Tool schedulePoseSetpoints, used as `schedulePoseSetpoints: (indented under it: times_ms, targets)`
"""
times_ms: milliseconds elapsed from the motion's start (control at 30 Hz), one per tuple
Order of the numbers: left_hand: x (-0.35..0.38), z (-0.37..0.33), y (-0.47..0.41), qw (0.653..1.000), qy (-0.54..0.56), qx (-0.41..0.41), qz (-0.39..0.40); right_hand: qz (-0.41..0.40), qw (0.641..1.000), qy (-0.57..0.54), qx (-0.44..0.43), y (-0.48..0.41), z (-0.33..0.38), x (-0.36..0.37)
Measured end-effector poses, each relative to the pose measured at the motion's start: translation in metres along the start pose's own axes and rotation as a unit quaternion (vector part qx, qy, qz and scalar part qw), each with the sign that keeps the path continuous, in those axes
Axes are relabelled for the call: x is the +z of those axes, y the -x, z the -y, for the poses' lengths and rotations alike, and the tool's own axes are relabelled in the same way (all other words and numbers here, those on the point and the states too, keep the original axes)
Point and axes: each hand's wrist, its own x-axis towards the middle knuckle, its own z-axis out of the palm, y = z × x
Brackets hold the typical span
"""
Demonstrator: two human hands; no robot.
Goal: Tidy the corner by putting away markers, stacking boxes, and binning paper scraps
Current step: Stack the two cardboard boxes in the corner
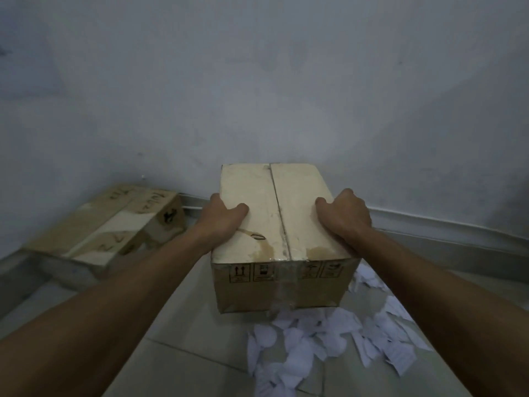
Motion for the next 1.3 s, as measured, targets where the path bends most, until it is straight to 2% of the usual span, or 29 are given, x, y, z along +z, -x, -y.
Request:
schedulePoseSetpoints:
  times_ms: [233,367,533,667,833,900,967,1067,1233,1300]
  targets:
    - [-0.103,0.019,-0.005,0.995,-0.013,-0.03,-0.095,0.05,0.994,-0.063,-0.077,0.012,0.098,0.047]
    - [-0.167,0.042,-0.012,0.987,-0.007,-0.055,-0.154,0.118,0.979,-0.101,-0.132,0.027,0.163,0.084]
    - [-0.226,0.073,-0.017,0.976,-0.028,-0.09,-0.195,0.197,0.958,-0.159,-0.132,0.049,0.219,0.128]
    - [-0.247,0.096,-0.024,0.968,-0.089,-0.084,-0.22,0.226,0.949,-0.181,-0.123,0.064,0.234,0.152]
    - [-0.255,0.124,-0.033,0.958,-0.093,-0.072,-0.26,0.226,0.939,-0.204,-0.16,0.079,0.242,0.155]
    - [-0.255,0.126,-0.035,0.943,-0.135,-0.044,-0.302,0.222,0.932,-0.221,-0.18,0.081,0.245,0.154]
    - [-0.249,0.122,-0.036,0.914,-0.222,-0.007,-0.341,0.233,0.926,-0.227,-0.191,0.088,0.247,0.157]
    - [-0.234,0.113,-0.033,0.89,-0.333,-0.001,-0.311,0.245,0.92,-0.248,-0.178,0.099,0.249,0.161]
    - [-0.227,0.103,-0.022,0.9,-0.377,-0.006,-0.219,0.224,0.931,-0.245,-0.151,0.108,0.265,0.167]
    - [-0.232,0.099,-0.013,0.91,-0.384,-0.019,-0.158,0.217,0.936,-0.232,-0.153,0.113,0.27,0.172]
